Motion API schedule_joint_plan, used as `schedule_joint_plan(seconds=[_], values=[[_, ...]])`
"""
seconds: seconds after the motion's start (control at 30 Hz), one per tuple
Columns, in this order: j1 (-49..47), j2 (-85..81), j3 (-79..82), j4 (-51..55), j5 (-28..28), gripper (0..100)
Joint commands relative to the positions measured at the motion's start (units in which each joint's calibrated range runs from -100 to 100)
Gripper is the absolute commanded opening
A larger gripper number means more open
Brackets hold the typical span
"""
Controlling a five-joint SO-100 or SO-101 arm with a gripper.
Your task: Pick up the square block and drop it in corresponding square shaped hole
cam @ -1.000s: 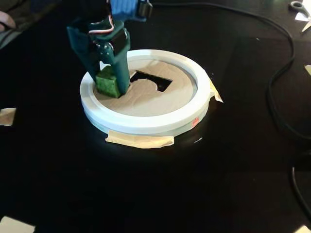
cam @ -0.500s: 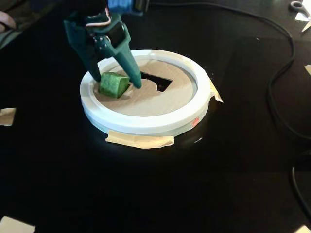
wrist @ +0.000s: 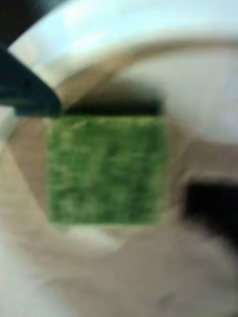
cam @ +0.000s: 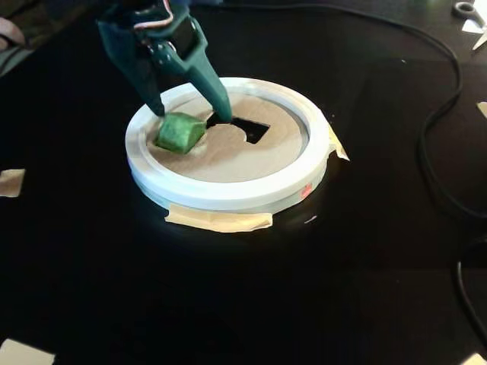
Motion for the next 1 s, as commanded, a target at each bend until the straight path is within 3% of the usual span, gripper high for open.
schedule_joint_plan(seconds=[0.0,0.2,0.77,0.97], values=[[4.7,-5.1,-0.7,0.4,2.1,84],[6.1,-4.8,-0.5,0.3,2.2,84],[-1.9,-3.3,-0.5,-1.3,0.5,84],[-2.4,-1.0,1.7,-10.3,0.4,84]])
